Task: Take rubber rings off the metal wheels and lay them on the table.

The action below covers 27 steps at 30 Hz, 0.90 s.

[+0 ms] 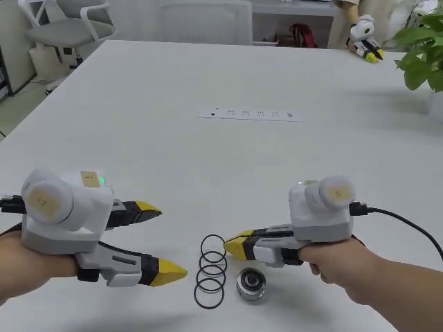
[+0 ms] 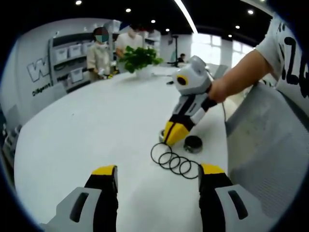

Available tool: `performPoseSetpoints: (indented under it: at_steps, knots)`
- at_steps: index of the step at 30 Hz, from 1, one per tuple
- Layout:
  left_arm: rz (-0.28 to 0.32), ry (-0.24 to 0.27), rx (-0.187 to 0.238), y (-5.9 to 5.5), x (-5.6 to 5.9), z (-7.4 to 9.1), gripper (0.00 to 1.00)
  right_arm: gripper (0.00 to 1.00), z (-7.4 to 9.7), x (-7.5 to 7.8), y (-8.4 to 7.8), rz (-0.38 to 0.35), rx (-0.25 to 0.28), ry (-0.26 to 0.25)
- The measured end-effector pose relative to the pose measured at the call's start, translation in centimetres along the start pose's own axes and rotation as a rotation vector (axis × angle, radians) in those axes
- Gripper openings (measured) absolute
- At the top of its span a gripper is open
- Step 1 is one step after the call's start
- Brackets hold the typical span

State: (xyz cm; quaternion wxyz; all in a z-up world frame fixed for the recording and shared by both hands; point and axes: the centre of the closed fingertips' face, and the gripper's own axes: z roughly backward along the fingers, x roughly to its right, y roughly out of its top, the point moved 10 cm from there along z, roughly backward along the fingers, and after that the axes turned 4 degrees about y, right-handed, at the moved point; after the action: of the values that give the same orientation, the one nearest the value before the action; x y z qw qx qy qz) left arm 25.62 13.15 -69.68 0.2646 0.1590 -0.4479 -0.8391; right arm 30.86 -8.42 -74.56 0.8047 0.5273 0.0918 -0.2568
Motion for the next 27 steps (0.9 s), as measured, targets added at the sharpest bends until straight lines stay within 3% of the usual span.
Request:
performPoseSetpoints:
  at_steps: [14, 27]
  knots:
    - [0.001, 0.002, -0.005, -0.02, 0.11, 0.14, 0.68, 0.09, 0.03, 0.02, 0.28, 0.040, -0.003, -0.027]
    - [0.002, 0.000, -0.001, 0.26, 0.04, 0.10, 0.69, 0.17, 0.41, -0.15, 0.95, 0.033, 0.033, -0.027]
